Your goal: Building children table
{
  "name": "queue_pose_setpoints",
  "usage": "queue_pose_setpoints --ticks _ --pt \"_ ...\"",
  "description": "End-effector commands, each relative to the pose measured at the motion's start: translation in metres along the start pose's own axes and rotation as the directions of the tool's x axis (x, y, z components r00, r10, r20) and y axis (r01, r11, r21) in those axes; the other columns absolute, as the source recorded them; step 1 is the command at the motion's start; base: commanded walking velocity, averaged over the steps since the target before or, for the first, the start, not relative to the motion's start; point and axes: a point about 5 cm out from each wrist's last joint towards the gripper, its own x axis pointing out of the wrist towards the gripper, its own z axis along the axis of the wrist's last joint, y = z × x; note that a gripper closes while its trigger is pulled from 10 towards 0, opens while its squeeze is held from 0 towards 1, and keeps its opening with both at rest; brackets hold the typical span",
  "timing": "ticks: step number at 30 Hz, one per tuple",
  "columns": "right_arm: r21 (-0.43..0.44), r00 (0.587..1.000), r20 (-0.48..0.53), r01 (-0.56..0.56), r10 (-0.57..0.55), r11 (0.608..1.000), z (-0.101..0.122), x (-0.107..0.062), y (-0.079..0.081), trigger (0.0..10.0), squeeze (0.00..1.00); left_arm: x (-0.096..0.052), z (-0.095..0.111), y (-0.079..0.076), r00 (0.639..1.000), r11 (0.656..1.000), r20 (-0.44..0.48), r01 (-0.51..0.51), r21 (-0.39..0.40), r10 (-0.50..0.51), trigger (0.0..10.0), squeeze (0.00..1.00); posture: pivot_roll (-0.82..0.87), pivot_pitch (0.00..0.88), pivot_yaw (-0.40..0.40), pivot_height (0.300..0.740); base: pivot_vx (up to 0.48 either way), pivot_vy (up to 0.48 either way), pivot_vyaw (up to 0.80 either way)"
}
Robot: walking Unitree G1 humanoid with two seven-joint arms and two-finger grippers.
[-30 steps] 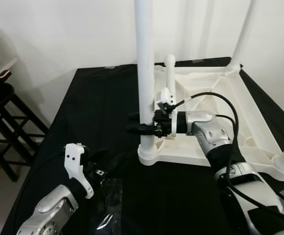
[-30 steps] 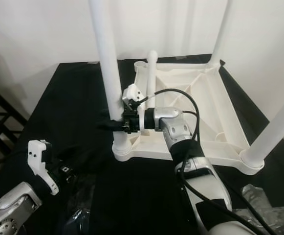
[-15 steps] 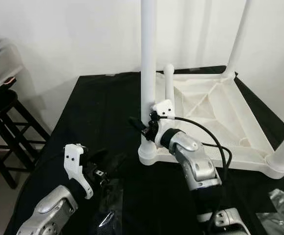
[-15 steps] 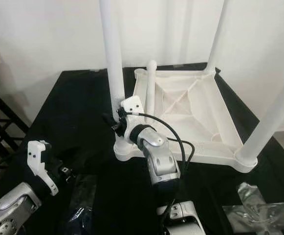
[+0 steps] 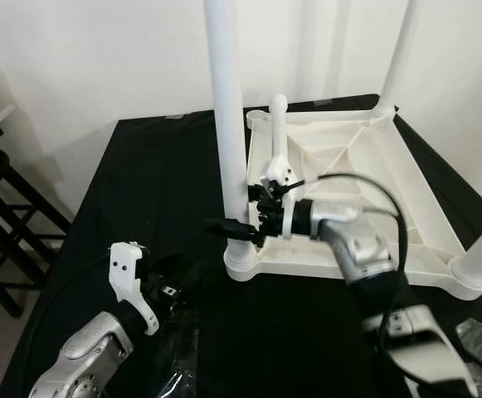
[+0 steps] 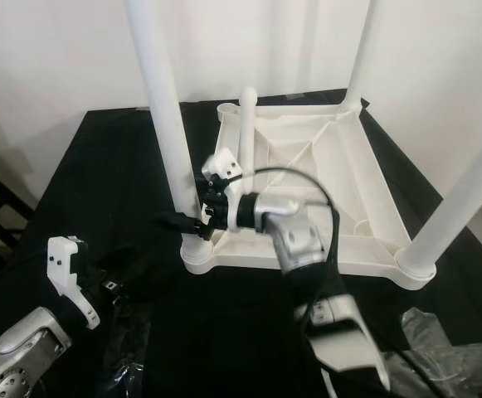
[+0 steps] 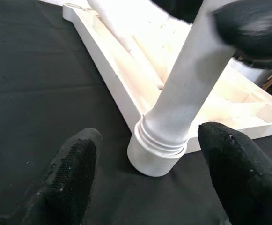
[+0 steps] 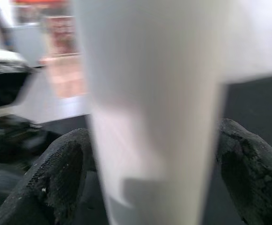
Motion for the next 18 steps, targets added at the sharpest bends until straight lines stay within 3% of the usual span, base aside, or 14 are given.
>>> queue_pose_setpoints --ticks 1,7,8,9,15,18 --pt "0.011 0.997 -0.006 -0.073 0.073 0.997 -0.002 0.003 -0.002 10.0 0.0 -0.003 -0.003 0.002 1.0 1.0 -0.015 -0.015 0.002 0.016 10.0 0.0 -0.02 0.066 0.055 0.74 0.0 0.0 0.0" --pt "0.02 0.995 -0.012 -0.098 0.098 0.995 -0.001 0.003 -0.004 10.0 0.0 -0.003 -0.003 0.002 1.0 1.0 -0.015 -0.016 0.002 0.016 10.0 0.0 -0.02 0.066 0.055 0.74 0.0 0.0 0.0" --pt "0.051 0.993 -0.022 -0.117 0.118 0.992 -0.004 0.003 -0.01 1.3 0.0 -0.003 -0.003 0.002 1.0 1.0 -0.015 -0.016 0.001 0.016 10.0 0.0 -0.01 0.065 0.051 0.74 0.0 0.0 0.0" --pt "0.071 0.993 -0.03 -0.116 0.118 0.991 -0.007 0.003 -0.012 0.0 0.0 -0.004 -0.003 0.001 1.0 1.0 -0.014 -0.016 0.001 0.016 10.0 0.0 -0.01 0.068 0.051 0.74 0.0 0.0 0.0" --pt "0.086 0.995 -0.029 -0.091 0.094 0.992 -0.015 -0.003 -0.015 0.0 0.0 -0.006 -0.002 0.001 1.0 1.0 -0.015 -0.015 0.0 0.015 10.0 0.0 -0.02 0.077 0.058 0.74 0.0 0.0 0.0" --pt "0.062 0.998 -0.054 -0.01 0.014 0.998 -0.025 -0.012 -0.015 0.0 0.0 -0.006 -0.002 0.001 1.0 1.0 -0.016 -0.011 -0.002 0.011 10.0 0.0 -0.02 0.084 0.059 0.74 0.0 0.0 0.0"
